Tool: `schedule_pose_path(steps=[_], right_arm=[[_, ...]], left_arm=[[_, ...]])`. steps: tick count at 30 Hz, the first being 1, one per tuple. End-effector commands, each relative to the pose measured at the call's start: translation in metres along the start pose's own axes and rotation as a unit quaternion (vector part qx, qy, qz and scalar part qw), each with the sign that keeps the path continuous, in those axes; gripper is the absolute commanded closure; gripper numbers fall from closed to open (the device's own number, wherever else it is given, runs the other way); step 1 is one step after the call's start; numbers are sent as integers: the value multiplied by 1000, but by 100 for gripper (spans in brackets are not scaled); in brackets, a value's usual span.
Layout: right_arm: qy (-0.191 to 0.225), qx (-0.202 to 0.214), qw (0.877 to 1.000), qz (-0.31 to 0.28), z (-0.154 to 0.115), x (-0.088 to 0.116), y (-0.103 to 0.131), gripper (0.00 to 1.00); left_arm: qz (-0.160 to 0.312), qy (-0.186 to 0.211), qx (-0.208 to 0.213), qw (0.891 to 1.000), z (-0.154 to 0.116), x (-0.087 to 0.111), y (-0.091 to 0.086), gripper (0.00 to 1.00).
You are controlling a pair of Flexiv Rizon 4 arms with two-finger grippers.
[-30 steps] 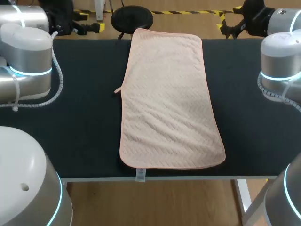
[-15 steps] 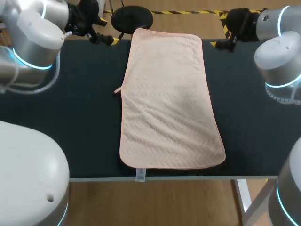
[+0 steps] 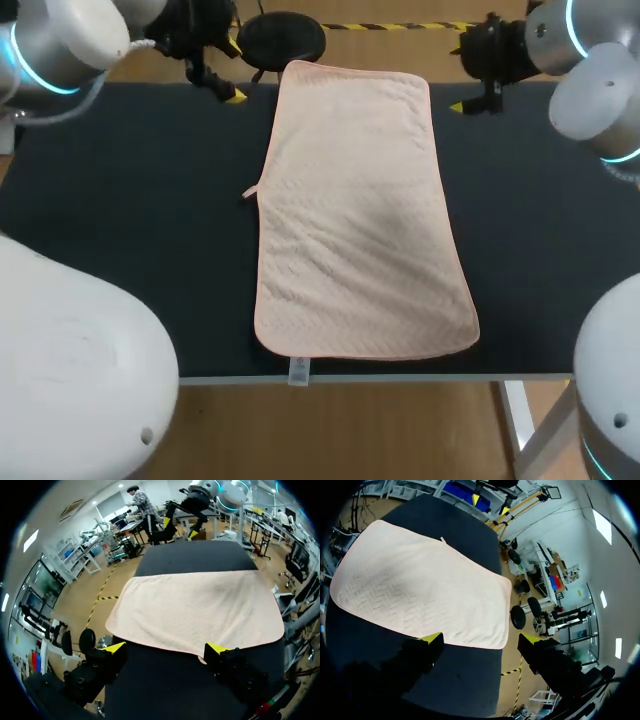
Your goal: Fold the towel
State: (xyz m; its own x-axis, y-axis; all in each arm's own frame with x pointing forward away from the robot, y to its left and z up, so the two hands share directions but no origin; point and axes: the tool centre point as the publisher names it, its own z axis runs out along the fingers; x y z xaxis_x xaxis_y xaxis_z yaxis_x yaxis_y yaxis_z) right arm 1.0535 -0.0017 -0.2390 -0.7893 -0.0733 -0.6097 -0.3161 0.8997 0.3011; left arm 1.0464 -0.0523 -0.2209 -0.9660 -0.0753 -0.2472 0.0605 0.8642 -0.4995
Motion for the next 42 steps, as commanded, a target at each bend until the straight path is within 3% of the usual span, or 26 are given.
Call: schedule_pose_path(steps=[1,4,8,12,18,25,34,42], right_arm=[[128,213,968,-24,-6,7,10,0],[132,235,963,-25,-4,18,12,0],[156,263,952,-22,6,32,11,0],[173,281,944,16,18,46,4,0],[159,285,944,55,34,64,-10,0],[164,294,939,65,55,82,-24,0],[152,281,944,79,66,95,-19,0],[156,273,944,102,74,111,-24,0]], left_arm=[[144,8,-237,961,6,8,-10,0],[150,-5,-228,962,10,16,-11,0],[169,-21,-258,951,23,28,-13,0],[145,-33,-251,956,37,34,-13,0],[122,-44,-250,959,70,41,-12,0],[83,-24,-240,967,106,45,-9,0],[28,-15,-226,974,119,53,2,0],[33,-20,-208,977,132,62,5,0]])
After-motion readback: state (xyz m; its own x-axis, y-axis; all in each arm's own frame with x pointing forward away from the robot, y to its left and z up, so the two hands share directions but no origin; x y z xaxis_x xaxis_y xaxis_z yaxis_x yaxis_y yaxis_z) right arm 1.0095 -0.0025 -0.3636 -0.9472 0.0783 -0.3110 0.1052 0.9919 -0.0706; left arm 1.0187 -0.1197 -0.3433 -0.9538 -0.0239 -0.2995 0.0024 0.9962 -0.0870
